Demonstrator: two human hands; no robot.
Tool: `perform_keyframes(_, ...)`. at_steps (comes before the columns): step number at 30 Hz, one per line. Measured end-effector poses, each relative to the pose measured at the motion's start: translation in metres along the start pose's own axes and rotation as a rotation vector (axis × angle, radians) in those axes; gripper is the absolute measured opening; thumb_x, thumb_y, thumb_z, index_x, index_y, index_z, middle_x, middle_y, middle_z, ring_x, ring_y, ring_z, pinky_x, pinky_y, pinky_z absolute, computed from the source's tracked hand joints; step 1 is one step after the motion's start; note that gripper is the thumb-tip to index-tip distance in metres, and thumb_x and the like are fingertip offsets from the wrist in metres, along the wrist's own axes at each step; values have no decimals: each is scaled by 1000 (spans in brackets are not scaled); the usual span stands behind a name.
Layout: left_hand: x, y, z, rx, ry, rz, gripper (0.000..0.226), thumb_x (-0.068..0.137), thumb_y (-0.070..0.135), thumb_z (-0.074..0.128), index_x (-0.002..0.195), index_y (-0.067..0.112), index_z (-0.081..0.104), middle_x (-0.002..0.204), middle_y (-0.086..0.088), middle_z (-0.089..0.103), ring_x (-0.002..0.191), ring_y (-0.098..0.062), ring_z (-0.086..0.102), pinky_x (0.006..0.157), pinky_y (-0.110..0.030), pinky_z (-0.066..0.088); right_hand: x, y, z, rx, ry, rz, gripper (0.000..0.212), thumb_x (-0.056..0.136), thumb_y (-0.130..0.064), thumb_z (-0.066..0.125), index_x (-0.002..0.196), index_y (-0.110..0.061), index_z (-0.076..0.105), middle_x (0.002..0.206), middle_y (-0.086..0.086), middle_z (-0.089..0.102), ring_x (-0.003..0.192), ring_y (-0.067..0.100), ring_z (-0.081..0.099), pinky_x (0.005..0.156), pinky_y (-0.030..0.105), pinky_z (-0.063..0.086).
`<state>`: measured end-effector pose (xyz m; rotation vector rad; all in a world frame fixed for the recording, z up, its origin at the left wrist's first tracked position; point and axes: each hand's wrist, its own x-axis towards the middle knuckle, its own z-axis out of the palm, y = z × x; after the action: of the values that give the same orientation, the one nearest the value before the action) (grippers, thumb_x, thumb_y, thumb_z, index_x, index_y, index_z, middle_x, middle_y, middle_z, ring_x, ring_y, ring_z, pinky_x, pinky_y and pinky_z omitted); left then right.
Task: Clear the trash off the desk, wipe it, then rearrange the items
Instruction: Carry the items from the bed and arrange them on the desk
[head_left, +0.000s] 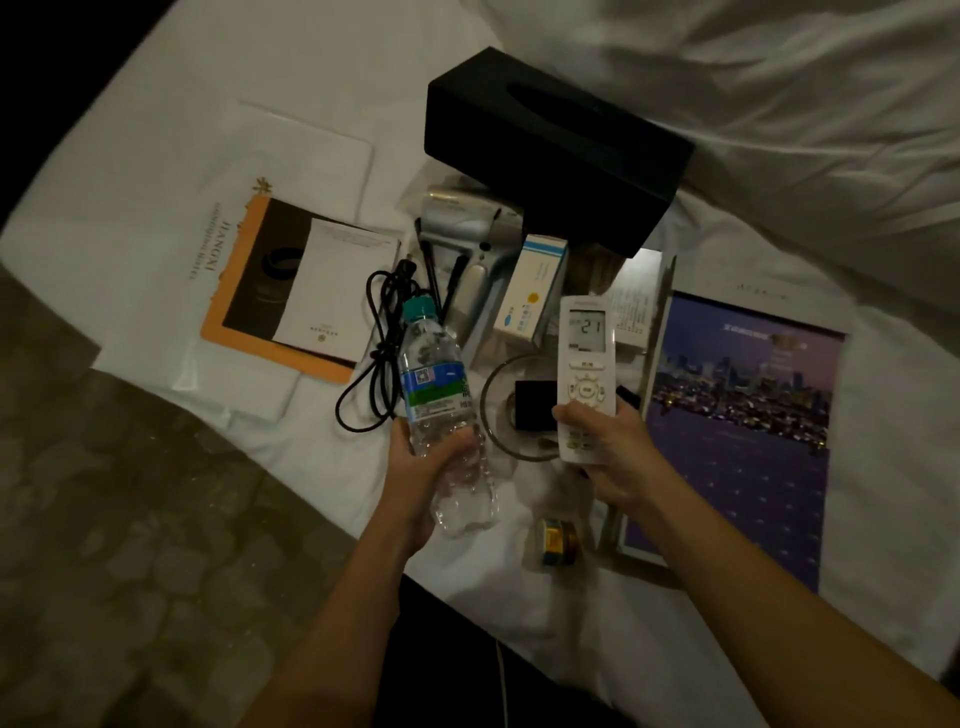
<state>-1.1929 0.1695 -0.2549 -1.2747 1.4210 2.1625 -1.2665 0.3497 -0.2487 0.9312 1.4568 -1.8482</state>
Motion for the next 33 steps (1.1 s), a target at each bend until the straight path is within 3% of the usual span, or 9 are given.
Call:
perform_keyframes(4, -4, 4, 8, -19, 21, 24, 47, 77, 1, 70, 114, 17, 47, 106, -12, 65, 79, -22, 71, 66, -41, 60, -5, 6, -5, -70, 42, -26, 46, 81, 8, 62, 120, -12, 52, 101, 8, 63, 91, 24, 61, 74, 40, 54)
perform_keyframes(7, -6, 5, 15, -35, 20, 1, 43, 81, 1, 68, 114, 17, 46, 110, -15, 63, 79, -24, 70, 60, -39, 58, -7, 9, 0, -101, 82, -43, 49, 80, 9, 64, 125, -5, 52, 111, 17, 63, 100, 34, 61, 86, 50, 53)
perform_keyframes(9, -5, 6, 17, -27, 12, 13, 43, 81, 1, 68, 113, 18, 46, 110, -15, 63, 79, -23, 69, 60, -38, 58, -4, 9, 0, -99, 89, -58, 47, 81, 8, 63, 125, -4, 52, 114, 19, 62, 105, 36, 60, 89, 50, 51)
perform_keyframes(16, -14, 2, 7, -9, 27, 96, 48, 79, -2, 68, 117, 17, 45, 102, -9, 66, 76, -19, 70, 64, -38, 60, -11, 6, -13, -94, 63, -80, 38, 82, 9, 62, 115, -8, 55, 96, 10, 64, 84, 26, 63, 75, 46, 54)
perform_keyframes(21, -32, 2, -2, 32, 87, 128, 48, 77, -1, 73, 109, 23, 47, 110, -14, 64, 89, -26, 68, 73, -42, 59, -35, -1, -18, -67, 6, -70, 39, 84, 10, 57, 122, 2, 53, 107, 21, 62, 83, 31, 64, 66, 42, 56)
perform_keyframes(26, -67, 7, -9, 60, 96, 131, 46, 75, 7, 77, 108, 18, 46, 109, -17, 64, 93, -33, 67, 79, -50, 57, -84, -14, -12, -99, -61, -80, 36, 83, 9, 59, 117, -2, 56, 106, 19, 65, 85, 30, 64, 48, 29, 53)
perform_keyframes(30, -105, 15, -23, 60, 84, 172, 46, 75, 9, 77, 109, 16, 46, 108, -15, 64, 91, -28, 68, 79, -46, 57, -127, -22, 8, -144, -116, -140, 30, 83, 9, 58, 107, -9, 58, 95, 12, 66, 75, 26, 65, 61, 40, 56)
perform_keyframes(33, -135, 25, -44, 40, 99, 227, 43, 76, 7, 76, 106, 17, 47, 104, -14, 65, 88, -28, 69, 79, -47, 57, -162, -22, 32, -205, -162, -198, 29, 84, 9, 58, 106, -10, 57, 96, 13, 65, 78, 27, 63, 68, 43, 57)
